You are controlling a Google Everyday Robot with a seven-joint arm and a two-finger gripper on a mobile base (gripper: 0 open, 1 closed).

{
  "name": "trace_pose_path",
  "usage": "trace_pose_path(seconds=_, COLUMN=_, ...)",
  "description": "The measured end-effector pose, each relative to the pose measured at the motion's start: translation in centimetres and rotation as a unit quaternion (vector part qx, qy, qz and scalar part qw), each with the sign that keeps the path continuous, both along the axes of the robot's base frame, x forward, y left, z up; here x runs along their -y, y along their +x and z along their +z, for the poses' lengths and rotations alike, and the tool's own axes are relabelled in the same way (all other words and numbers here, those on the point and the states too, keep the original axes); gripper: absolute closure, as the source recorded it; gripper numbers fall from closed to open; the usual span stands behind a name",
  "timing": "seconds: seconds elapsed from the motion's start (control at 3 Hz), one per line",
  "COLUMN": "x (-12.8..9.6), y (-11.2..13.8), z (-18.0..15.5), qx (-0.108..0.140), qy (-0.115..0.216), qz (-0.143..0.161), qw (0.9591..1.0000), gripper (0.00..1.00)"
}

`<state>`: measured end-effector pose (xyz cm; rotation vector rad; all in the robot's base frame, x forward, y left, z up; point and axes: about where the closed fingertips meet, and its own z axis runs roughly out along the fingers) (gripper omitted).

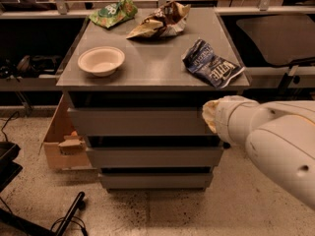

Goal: Close top drawer

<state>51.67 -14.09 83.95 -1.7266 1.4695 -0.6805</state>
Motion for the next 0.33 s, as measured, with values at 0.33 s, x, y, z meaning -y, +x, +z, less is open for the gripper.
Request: trace_pose_path(seconds=0.33, x=0.44, y=-1.48, z=3.6, qx=0.053, qy=-0.014, qz=-0.014, qw=0.9984, gripper=0.82)
